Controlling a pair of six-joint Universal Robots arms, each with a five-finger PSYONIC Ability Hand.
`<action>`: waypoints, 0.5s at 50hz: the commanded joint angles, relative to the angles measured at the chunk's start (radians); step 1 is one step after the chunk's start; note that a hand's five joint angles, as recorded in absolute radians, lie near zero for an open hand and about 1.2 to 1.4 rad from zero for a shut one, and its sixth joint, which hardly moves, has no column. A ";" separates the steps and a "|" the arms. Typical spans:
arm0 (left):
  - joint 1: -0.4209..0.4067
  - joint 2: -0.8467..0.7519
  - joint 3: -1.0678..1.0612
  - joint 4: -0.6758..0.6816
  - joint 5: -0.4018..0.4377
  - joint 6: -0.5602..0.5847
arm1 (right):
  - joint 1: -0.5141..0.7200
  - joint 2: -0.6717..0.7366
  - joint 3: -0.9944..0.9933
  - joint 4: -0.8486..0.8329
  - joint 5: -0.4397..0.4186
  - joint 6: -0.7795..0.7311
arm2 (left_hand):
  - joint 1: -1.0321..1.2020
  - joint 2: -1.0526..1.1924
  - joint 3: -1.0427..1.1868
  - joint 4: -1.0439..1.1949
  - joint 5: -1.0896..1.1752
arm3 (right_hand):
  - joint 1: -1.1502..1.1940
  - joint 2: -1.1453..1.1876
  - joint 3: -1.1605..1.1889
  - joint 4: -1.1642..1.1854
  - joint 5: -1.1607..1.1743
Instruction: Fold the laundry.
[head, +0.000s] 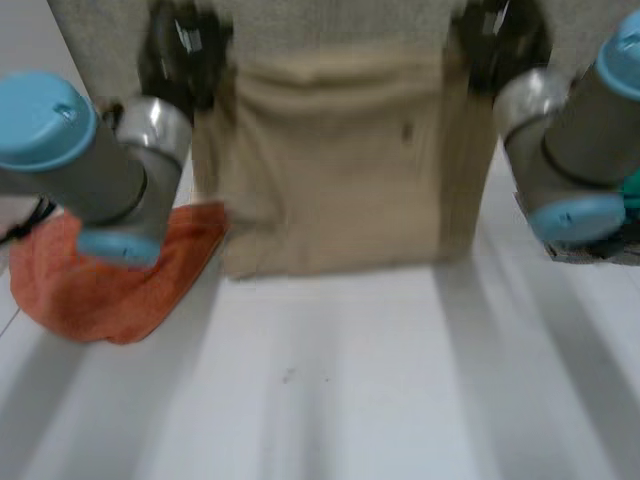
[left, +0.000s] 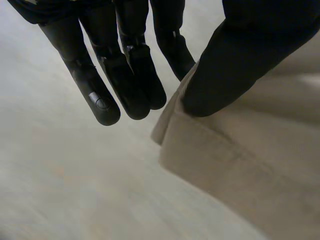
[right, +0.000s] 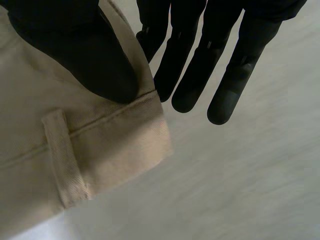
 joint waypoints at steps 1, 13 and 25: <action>-0.001 0.081 0.022 0.337 -0.083 -0.188 | 0.000 -0.035 -0.027 -0.264 -0.024 0.105 | 0.256 0.199 0.203 0.196 0.220 | 0.291 0.216 0.204 0.196 0.203; -0.028 0.003 -0.167 0.079 -0.114 -0.193 | 0.008 0.123 -0.059 -0.008 -0.031 0.099 | 0.256 0.199 0.203 0.196 0.220 | 0.291 0.216 0.204 0.196 0.203; -0.085 -0.028 -0.483 -0.142 -0.114 -0.177 | -0.003 0.284 0.036 0.394 -0.090 0.012 | 0.256 0.199 0.203 0.196 0.220 | 0.291 0.216 0.204 0.196 0.203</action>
